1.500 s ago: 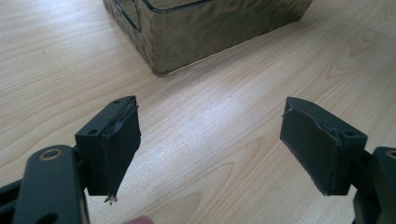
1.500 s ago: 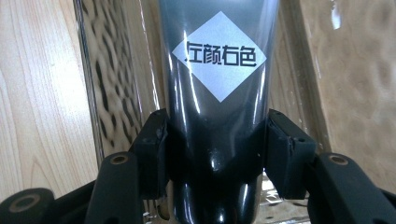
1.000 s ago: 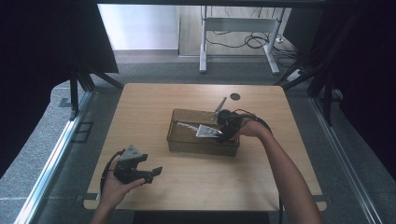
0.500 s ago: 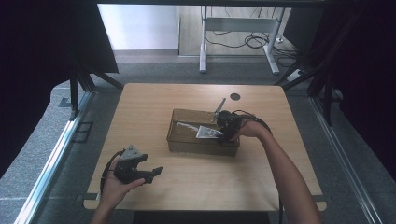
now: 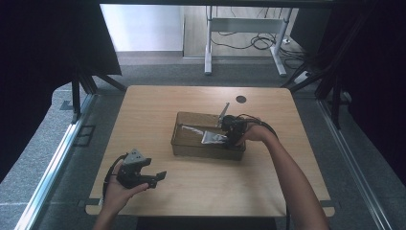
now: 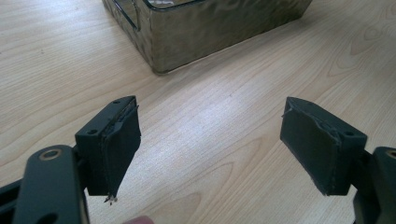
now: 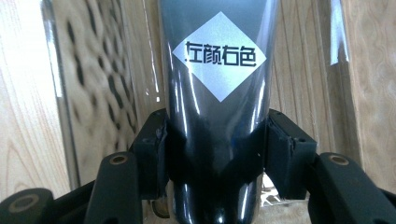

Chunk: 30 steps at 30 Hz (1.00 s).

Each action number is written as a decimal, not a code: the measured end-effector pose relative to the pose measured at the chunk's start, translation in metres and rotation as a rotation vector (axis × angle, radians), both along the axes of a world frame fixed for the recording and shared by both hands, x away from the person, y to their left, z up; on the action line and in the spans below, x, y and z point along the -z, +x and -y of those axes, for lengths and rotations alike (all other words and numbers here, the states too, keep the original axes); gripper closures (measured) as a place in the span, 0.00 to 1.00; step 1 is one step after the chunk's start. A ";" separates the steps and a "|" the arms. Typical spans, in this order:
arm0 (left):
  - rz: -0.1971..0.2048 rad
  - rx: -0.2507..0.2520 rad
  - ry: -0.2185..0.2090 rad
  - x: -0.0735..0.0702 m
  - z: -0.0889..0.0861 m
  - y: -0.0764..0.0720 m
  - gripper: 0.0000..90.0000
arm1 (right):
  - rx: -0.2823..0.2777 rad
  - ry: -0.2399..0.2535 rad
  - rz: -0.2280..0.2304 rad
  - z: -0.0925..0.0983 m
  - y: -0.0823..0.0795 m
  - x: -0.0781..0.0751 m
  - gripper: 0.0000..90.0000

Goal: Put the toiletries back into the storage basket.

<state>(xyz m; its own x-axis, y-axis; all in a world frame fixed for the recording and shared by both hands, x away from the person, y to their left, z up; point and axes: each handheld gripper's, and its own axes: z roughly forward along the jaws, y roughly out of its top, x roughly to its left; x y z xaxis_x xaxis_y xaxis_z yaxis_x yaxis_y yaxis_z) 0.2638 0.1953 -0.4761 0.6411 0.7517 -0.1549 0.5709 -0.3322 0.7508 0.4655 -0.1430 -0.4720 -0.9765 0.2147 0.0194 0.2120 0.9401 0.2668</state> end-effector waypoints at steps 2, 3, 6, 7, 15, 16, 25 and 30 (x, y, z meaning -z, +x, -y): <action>0.000 -0.001 0.000 0.000 0.000 0.000 0.23 | 0.003 -0.001 -0.002 0.000 0.000 0.001 0.52; 0.000 0.000 0.001 0.000 0.000 0.000 0.23 | 0.000 -0.007 0.000 -0.001 0.001 0.003 0.52; -0.002 -0.002 -0.001 0.000 -0.001 0.000 0.23 | -0.005 -0.013 -0.002 -0.001 0.001 0.004 0.52; -0.002 -0.002 -0.001 0.000 -0.001 0.000 0.23 | -0.003 -0.014 -0.005 -0.002 0.001 0.005 0.52; -0.004 -0.002 -0.001 0.000 -0.001 0.000 0.23 | -0.028 -0.041 -0.012 -0.003 0.002 0.011 0.52; -0.004 -0.002 -0.001 0.000 -0.001 0.000 0.23 | -0.028 -0.041 -0.012 -0.003 0.002 0.011 0.52; -0.004 -0.002 0.000 0.000 -0.001 0.001 0.23 | -0.028 -0.054 -0.024 -0.004 0.003 0.015 0.51; -0.004 -0.002 -0.001 0.000 -0.001 0.000 0.23 | -0.018 -0.055 -0.044 -0.003 0.004 0.015 0.49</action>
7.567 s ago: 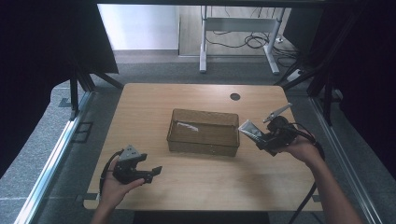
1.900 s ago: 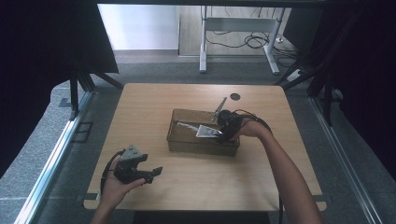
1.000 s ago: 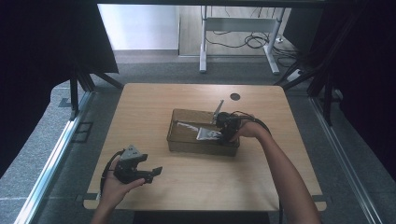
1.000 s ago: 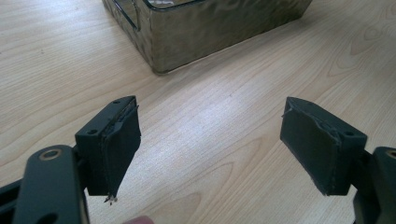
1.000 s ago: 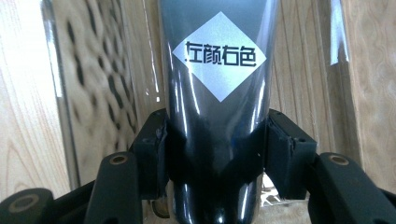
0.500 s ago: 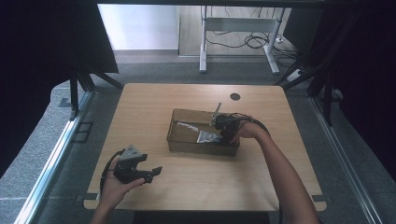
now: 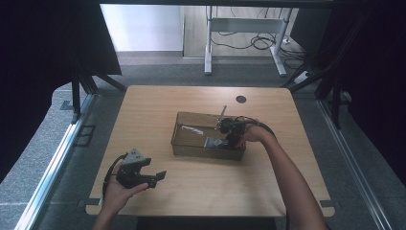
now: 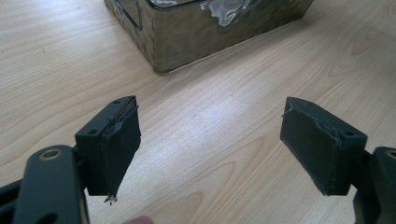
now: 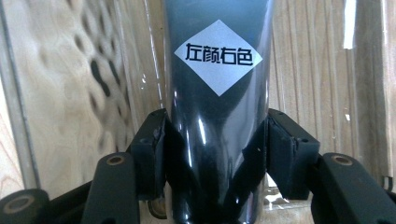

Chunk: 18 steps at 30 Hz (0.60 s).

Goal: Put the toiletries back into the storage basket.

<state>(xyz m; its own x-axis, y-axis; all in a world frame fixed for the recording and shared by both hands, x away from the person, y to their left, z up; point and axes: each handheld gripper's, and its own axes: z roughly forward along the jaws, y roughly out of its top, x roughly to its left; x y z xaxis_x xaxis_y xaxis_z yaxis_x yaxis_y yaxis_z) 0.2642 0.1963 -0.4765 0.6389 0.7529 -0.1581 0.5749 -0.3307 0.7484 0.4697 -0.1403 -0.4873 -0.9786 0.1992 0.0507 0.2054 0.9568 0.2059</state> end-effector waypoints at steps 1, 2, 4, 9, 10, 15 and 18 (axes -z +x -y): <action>0.000 0.000 0.000 0.000 0.000 0.000 0.23 | 0.000 0.003 -0.003 0.000 0.000 0.000 0.48; 0.000 0.000 0.000 0.000 0.000 0.000 0.23 | 0.011 0.013 -0.008 0.001 0.001 -0.001 0.48; -0.001 0.001 0.001 0.000 0.000 0.000 0.23 | 0.025 0.051 -0.009 0.002 0.001 -0.008 0.47; 0.004 0.003 0.000 0.000 0.001 0.000 0.23 | 0.040 0.071 0.001 0.005 0.000 -0.019 0.47; 0.004 0.003 0.001 0.000 0.001 0.000 0.23 | 0.040 0.071 0.001 0.005 0.000 -0.019 0.47; 0.002 0.003 0.001 0.000 0.001 0.000 0.23 | 0.073 0.107 0.024 0.012 -0.002 -0.030 0.47; 0.001 0.005 0.003 0.000 0.002 0.000 0.23 | 0.109 0.152 0.039 0.018 -0.004 -0.040 0.48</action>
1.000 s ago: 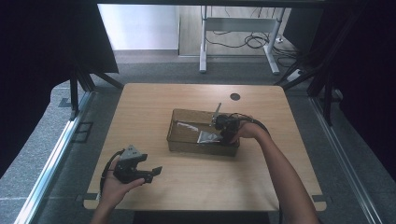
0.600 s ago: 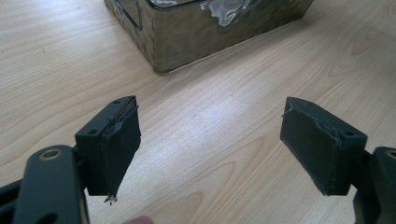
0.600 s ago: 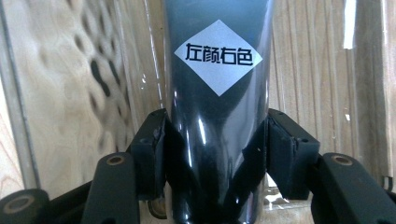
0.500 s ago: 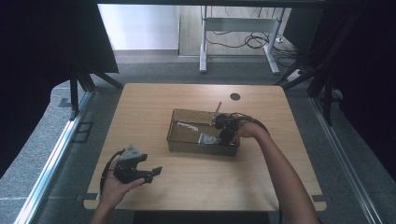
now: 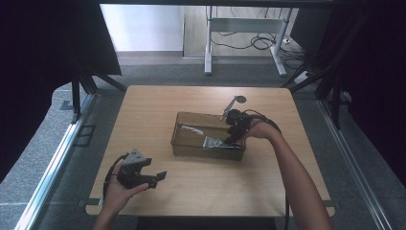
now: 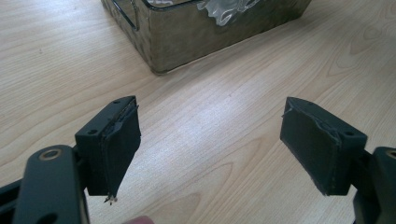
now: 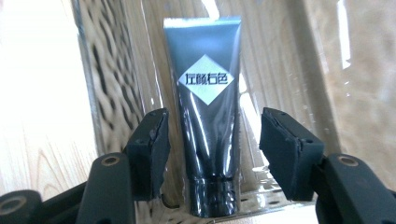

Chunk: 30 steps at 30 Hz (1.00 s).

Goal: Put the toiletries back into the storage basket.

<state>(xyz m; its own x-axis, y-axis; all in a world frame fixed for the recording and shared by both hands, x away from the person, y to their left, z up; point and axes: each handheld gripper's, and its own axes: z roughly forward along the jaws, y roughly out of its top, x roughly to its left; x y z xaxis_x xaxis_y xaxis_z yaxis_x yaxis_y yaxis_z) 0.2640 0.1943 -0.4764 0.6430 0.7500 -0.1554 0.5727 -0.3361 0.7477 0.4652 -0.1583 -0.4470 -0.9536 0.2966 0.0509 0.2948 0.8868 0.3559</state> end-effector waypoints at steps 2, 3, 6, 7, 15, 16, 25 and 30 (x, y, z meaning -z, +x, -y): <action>0.001 0.001 0.000 0.000 0.001 0.000 0.23 | 0.015 0.035 0.007 0.004 -0.003 -0.005 0.49; 0.000 0.001 0.000 0.000 0.001 0.000 0.23 | 0.020 0.049 0.016 0.006 -0.004 -0.008 0.49; 0.000 0.003 0.000 0.000 0.002 0.000 0.23 | 0.030 0.075 0.038 0.011 -0.009 -0.014 0.50; 0.000 0.003 0.000 0.000 0.002 0.000 0.23 | 0.038 0.097 0.055 0.015 -0.013 -0.018 0.50; 0.004 0.010 0.004 -0.001 0.004 -0.002 0.23 | 0.067 0.165 0.096 0.035 -0.030 -0.029 0.50; 0.003 0.008 0.001 -0.001 0.004 -0.002 0.23 | 0.078 0.179 0.101 0.039 -0.033 -0.031 0.50; 0.001 0.015 0.007 0.000 0.007 -0.002 0.23 | 0.128 0.254 0.158 0.078 -0.063 -0.038 0.51; -0.006 0.016 0.011 0.002 0.010 -0.002 0.23 | 0.159 0.291 0.169 0.097 -0.077 -0.031 0.51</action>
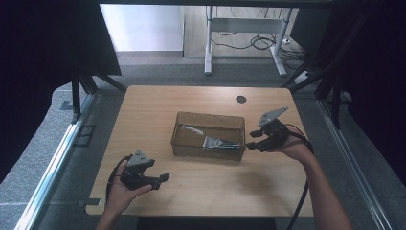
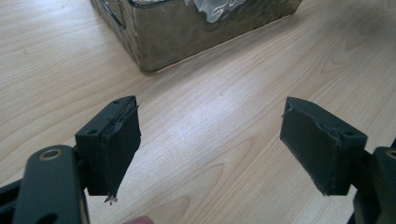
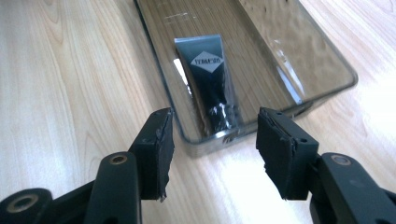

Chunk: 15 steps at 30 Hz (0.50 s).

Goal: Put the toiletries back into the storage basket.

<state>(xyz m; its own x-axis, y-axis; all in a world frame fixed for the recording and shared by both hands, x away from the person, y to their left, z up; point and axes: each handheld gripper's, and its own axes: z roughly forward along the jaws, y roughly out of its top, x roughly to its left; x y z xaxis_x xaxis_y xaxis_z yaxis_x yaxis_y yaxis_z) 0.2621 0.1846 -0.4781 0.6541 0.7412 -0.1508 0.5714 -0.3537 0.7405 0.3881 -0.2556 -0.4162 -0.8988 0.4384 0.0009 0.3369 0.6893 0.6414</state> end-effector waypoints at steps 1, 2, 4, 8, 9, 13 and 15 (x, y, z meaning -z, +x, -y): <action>0.001 0.001 0.000 0.000 0.000 0.000 0.23 | 0.010 0.012 -0.006 0.005 -0.004 0.003 0.51; 0.001 0.003 0.002 0.001 0.001 0.000 0.23 | 0.014 0.016 -0.001 0.008 -0.005 0.004 0.51; -0.003 0.006 0.004 0.001 0.002 0.000 0.23 | 0.034 0.034 -0.001 0.016 -0.012 0.010 0.51; -0.005 0.005 0.007 0.002 0.003 0.001 0.23 | 0.058 0.068 0.010 0.029 -0.024 0.020 0.51; -0.005 0.005 0.008 0.003 0.003 0.001 0.23 | 0.066 0.075 0.012 0.031 -0.028 0.023 0.51; -0.009 0.005 0.011 0.003 0.004 0.000 0.23 | 0.088 0.101 0.017 0.040 -0.039 0.036 0.51; -0.010 0.004 0.010 0.003 0.004 0.000 0.23 | 0.109 0.125 0.016 0.043 -0.044 0.043 0.51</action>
